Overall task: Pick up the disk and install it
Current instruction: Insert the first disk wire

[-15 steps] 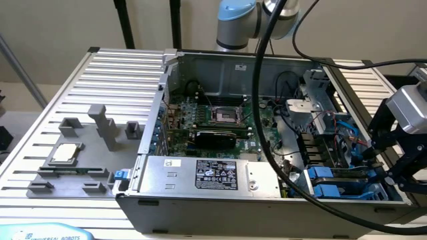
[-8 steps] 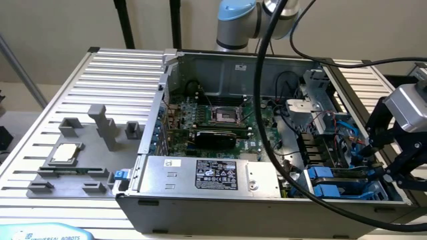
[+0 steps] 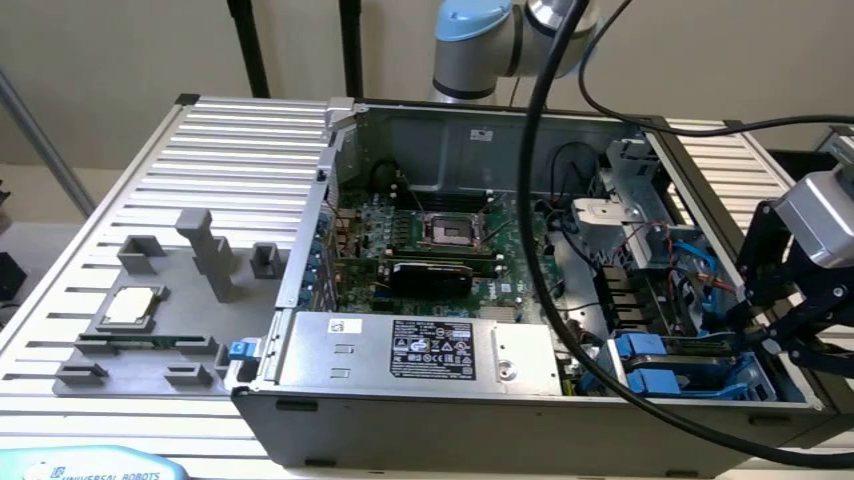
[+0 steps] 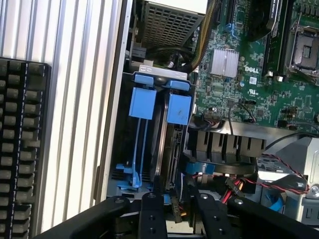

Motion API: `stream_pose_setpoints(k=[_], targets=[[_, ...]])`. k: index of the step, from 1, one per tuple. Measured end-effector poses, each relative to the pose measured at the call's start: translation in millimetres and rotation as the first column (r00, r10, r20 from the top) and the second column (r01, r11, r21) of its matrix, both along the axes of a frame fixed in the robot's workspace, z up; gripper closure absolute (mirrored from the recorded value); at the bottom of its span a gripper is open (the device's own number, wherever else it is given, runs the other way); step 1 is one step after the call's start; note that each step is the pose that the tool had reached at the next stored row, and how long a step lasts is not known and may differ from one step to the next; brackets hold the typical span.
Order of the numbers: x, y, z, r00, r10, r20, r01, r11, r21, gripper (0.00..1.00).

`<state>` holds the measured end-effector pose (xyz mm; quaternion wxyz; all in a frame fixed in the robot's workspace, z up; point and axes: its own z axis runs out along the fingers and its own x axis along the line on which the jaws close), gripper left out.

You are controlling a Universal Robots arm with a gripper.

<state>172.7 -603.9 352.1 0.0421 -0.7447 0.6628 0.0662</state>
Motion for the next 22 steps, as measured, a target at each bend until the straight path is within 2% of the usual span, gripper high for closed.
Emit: stream_pose_setpoints(k=[4, 5, 13, 19, 22], targets=[[0.8, 0.0, -0.7, 0.9999, 0.011, 0.0, -0.011, 0.9999, 0.0, 0.73], [1.0, 0.0, -0.7, 0.9999, 0.013, 0.0, -0.013, 0.9999, 0.0, 0.8], [-0.2, 0.3, -0.8, 0.9998, 0.019, 0.0, -0.019, 0.9998, 0.0002, 0.84], [-17.1, 0.4, 0.5, 0.9998, 0.019, 0.0, -0.019, 0.9998, 0.0, 0.84], [-24.0, 1.4, 0.3, 0.9998, 0.018, -0.0002, -0.018, 0.9998, -0.0031, 0.84]])
